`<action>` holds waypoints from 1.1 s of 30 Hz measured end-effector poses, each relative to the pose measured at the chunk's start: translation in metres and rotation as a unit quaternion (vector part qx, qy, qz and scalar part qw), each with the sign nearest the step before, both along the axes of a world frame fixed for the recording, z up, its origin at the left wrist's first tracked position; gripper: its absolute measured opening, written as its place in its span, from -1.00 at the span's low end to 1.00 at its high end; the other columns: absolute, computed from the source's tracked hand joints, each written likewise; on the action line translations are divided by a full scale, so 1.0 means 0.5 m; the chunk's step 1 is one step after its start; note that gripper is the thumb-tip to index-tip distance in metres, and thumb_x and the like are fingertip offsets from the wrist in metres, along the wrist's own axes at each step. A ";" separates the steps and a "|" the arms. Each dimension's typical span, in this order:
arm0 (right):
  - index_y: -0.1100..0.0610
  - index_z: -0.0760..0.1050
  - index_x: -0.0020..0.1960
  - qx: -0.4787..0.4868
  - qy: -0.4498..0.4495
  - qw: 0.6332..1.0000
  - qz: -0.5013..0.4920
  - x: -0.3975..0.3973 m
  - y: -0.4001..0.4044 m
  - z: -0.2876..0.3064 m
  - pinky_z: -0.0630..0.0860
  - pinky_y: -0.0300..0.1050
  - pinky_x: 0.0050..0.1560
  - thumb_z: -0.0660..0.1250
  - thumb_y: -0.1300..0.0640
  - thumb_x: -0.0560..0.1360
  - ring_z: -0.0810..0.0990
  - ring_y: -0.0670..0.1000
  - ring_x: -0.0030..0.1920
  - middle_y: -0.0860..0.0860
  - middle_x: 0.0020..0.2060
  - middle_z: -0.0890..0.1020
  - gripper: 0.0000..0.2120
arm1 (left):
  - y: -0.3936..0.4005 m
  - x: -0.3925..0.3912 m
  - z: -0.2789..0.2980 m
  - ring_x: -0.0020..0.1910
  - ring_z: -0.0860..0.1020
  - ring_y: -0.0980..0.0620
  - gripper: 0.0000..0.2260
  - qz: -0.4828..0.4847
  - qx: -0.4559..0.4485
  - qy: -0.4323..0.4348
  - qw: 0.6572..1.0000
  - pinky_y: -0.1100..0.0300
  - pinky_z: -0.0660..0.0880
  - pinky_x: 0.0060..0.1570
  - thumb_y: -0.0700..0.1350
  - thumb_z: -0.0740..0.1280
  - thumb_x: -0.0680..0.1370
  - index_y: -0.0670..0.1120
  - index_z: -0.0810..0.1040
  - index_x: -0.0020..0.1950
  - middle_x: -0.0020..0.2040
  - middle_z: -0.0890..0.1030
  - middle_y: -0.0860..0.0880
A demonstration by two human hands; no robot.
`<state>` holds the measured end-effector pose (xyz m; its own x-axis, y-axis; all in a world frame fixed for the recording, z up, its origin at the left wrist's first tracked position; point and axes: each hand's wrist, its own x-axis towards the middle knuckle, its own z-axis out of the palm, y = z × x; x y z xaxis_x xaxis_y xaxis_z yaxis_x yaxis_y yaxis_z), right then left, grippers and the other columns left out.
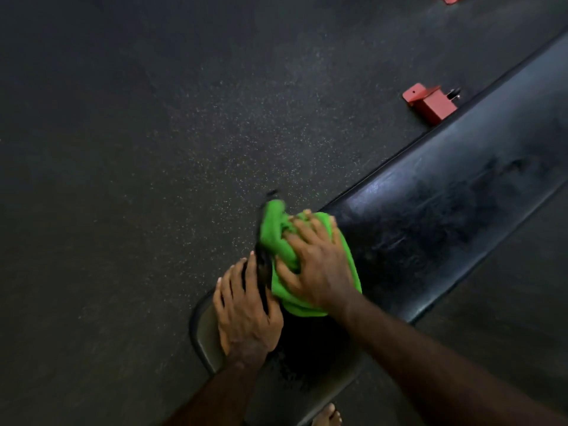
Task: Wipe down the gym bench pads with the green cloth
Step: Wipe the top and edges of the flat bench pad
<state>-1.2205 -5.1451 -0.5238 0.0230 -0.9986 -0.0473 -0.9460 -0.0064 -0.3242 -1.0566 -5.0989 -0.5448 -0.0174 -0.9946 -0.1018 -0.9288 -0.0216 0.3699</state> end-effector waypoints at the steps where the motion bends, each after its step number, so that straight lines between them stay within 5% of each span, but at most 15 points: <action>1: -0.02 0.55 0.38 0.007 0.002 0.996 0.087 -0.025 0.001 0.005 0.15 0.35 0.55 0.29 -0.25 0.50 0.31 0.15 0.57 0.03 0.47 0.48 -0.47 | 0.001 -0.001 -0.003 0.41 0.43 -0.20 -0.49 0.002 -0.007 -0.005 1.000 -0.20 0.24 0.47 0.08 0.17 0.59 -0.08 0.44 0.50 0.41 0.50 -0.14; 3: -0.06 0.49 0.45 0.018 0.047 0.987 0.153 -0.091 -0.028 -0.003 0.18 0.28 0.56 0.24 -0.29 0.51 0.35 0.13 0.54 0.02 0.46 0.48 -0.42 | 0.002 -0.001 -0.002 0.39 0.42 -0.21 -0.52 0.010 -0.010 -0.011 1.000 -0.22 0.27 0.44 0.10 0.16 0.62 -0.10 0.45 0.48 0.39 0.51 -0.17; 8: 0.03 0.57 0.29 -0.010 0.028 0.978 -0.206 -0.073 -0.064 0.004 0.21 0.34 0.52 0.31 -0.22 0.48 0.37 0.18 0.50 0.07 0.38 0.52 -0.51 | -0.001 -0.001 0.006 0.46 0.38 -0.10 -0.47 -0.005 0.008 -0.014 1.000 -0.14 0.19 0.50 0.12 0.14 0.64 0.02 0.31 0.61 0.48 0.43 -0.03; 10: 0.02 0.60 0.20 -0.011 0.004 0.990 -0.141 -0.014 -0.030 0.006 0.19 0.40 0.51 0.34 -0.19 0.45 0.34 0.21 0.52 0.07 0.39 0.51 -0.58 | -0.001 -0.001 0.004 0.46 0.39 -0.12 -0.48 -0.004 0.010 -0.011 1.000 -0.14 0.18 0.50 0.11 0.15 0.63 0.01 0.33 0.59 0.48 0.43 -0.04; 14: -0.05 0.52 0.42 0.012 0.022 0.989 0.143 -0.063 -0.015 0.005 0.18 0.31 0.56 0.29 -0.27 0.48 0.37 0.14 0.52 0.03 0.45 0.50 -0.43 | 0.002 0.000 -0.002 0.41 0.40 -0.20 -0.51 -0.002 -0.018 -0.015 1.000 -0.21 0.25 0.46 0.10 0.14 0.62 -0.12 0.46 0.47 0.40 0.50 -0.18; 16: -0.06 0.51 0.42 0.013 0.041 0.996 0.084 -0.105 -0.049 0.004 0.21 0.28 0.55 0.28 -0.28 0.49 0.41 0.12 0.48 0.03 0.41 0.52 -0.43 | 0.002 -0.002 0.003 0.42 0.39 -0.16 -0.50 -0.001 -0.014 -0.011 1.000 -0.18 0.22 0.48 0.12 0.12 0.64 -0.08 0.42 0.52 0.43 0.48 -0.13; 20: -0.01 0.56 0.31 -0.011 0.003 0.978 -0.208 -0.024 -0.037 0.008 0.13 0.31 0.58 0.32 -0.21 0.47 0.33 0.15 0.53 0.04 0.45 0.48 -0.52 | -0.003 -0.003 0.007 0.46 0.36 -0.10 -0.47 -0.002 -0.004 0.002 1.000 -0.14 0.17 0.50 0.12 0.13 0.64 0.01 0.32 0.60 0.48 0.43 -0.04; 26: 0.00 0.58 0.36 -0.012 0.000 0.996 0.091 -0.026 0.011 -0.009 0.20 0.33 0.53 0.32 -0.25 0.47 0.39 0.17 0.52 0.06 0.45 0.52 -0.45 | 0.003 0.003 -0.013 0.40 0.43 -0.20 -0.50 -0.004 -0.034 -0.002 0.999 -0.16 0.23 0.48 0.08 0.17 0.58 -0.12 0.48 0.45 0.39 0.51 -0.16; 33: -0.04 0.56 0.34 -0.007 -0.049 0.980 -0.194 0.107 0.027 0.004 0.05 0.34 0.59 0.30 -0.22 0.44 0.26 0.16 0.58 0.03 0.51 0.43 -0.48 | 0.000 0.015 0.013 0.47 0.40 -0.04 -0.52 0.011 -0.020 0.105 0.994 -0.06 0.23 0.54 -0.01 0.14 0.63 0.00 0.40 0.56 0.48 0.48 -0.03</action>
<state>-1.1668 -5.1317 -0.5217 -0.3549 -0.9336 -0.0502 -0.8427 0.3426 -0.4153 -1.0491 -5.0989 -0.5382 -0.0115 -0.9982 -0.0587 -0.8305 -0.0231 0.5566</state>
